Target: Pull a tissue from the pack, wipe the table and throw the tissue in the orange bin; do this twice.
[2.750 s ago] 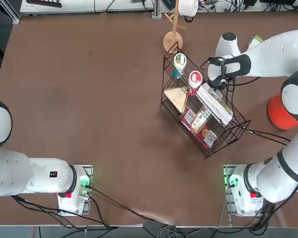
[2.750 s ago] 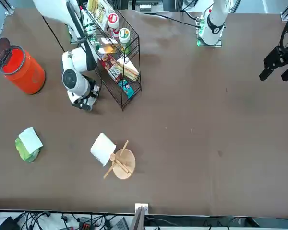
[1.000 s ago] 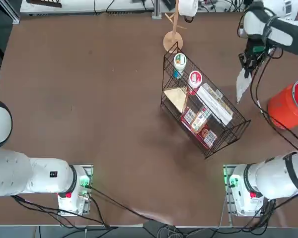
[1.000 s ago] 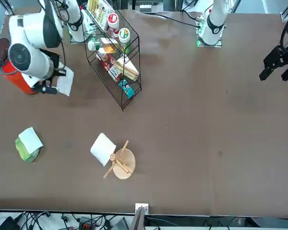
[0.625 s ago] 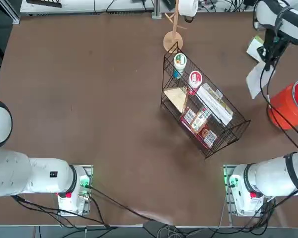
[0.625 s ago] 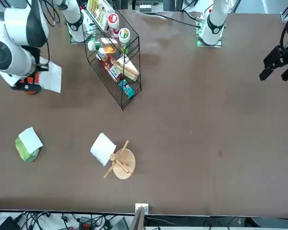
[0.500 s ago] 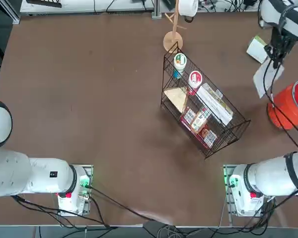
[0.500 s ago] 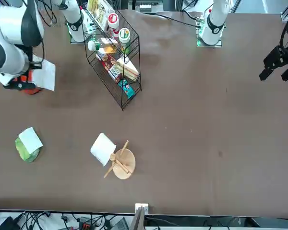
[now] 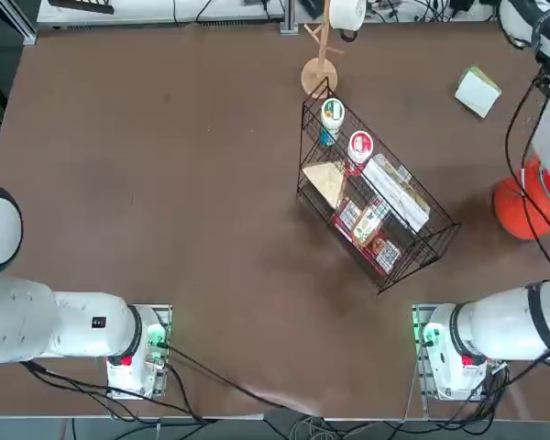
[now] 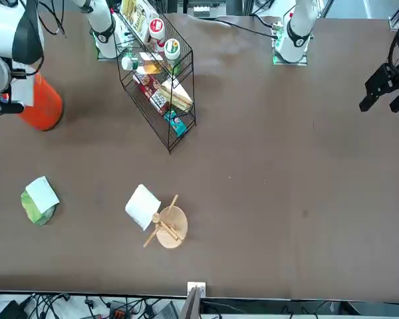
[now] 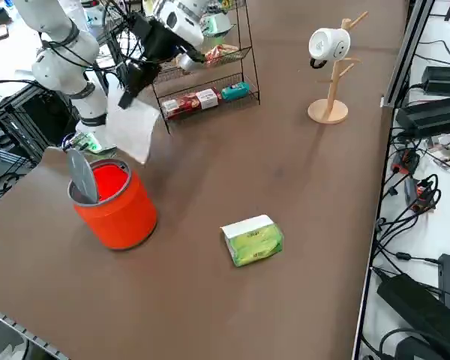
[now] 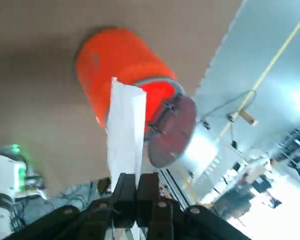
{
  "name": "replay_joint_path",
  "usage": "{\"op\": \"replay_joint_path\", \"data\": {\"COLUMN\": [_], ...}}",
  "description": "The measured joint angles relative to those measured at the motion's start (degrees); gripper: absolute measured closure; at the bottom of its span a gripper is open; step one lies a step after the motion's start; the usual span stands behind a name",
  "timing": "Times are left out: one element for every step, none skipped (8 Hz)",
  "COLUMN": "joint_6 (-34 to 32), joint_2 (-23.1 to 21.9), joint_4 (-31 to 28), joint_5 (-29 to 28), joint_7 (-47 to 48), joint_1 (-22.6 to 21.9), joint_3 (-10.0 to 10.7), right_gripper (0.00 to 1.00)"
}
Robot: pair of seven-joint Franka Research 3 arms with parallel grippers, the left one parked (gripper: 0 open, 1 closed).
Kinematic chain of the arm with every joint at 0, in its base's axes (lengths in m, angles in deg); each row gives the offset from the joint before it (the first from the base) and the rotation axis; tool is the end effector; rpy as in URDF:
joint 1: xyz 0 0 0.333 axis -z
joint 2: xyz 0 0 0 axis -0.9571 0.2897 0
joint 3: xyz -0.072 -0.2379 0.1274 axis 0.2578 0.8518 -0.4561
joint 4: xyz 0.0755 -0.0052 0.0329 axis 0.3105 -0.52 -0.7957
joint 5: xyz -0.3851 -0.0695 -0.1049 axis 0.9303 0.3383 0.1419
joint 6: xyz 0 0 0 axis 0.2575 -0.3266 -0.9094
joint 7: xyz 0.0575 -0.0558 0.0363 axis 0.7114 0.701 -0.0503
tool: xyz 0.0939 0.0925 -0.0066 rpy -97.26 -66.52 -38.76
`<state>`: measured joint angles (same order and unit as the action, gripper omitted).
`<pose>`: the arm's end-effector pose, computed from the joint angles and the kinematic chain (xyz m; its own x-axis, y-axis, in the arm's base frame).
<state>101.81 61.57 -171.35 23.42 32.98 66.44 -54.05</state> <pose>0.4863 -0.1125 0.4417 0.8142 -0.0590 -0.5775 0.2794 -0.8322 0.4789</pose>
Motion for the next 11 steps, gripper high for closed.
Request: {"op": "replay_joint_path", "data": {"joint_6": [-1.22, -1.59, -1.64, -1.46, -1.09, -0.32, 1.03, 2.57, 4.1, 5.59, 7.32], "joint_2": [0.0, 0.02, 0.16, 0.41, 0.89, 1.63, 2.67, 3.76, 4.88, 6.03, 6.97], "joint_4": [0.12, 0.12, 0.02, -0.38, -1.1, -2.02, -2.75, -3.06, -3.15, -3.27, -3.73], "joint_5": [1.03, 2.0, 2.71, 3.09, 3.79, 4.5, 4.9, 5.05, 5.09, 5.11, 5.12], "joint_7": [-0.62, -0.89, -1.03, -1.16, -1.19, -1.19, -1.18, -1.18, -1.18, -1.16, -1.16], "joint_1": [1.1, 2.32, 3.48, 4.63, 5.26, 5.4, 5.55, 5.97, 6.39, 6.96, 7.8], "joint_3": [0.1, 0.17, 0.23, 0.24, 0.25, 0.24, 0.24, 0.24, 0.24, 0.24, 0.24], "right_gripper": [0.99, 0.99, 0.99, 0.99, 0.99, 0.99, 0.99, 0.99, 0.97, 0.97, 0.95]}}
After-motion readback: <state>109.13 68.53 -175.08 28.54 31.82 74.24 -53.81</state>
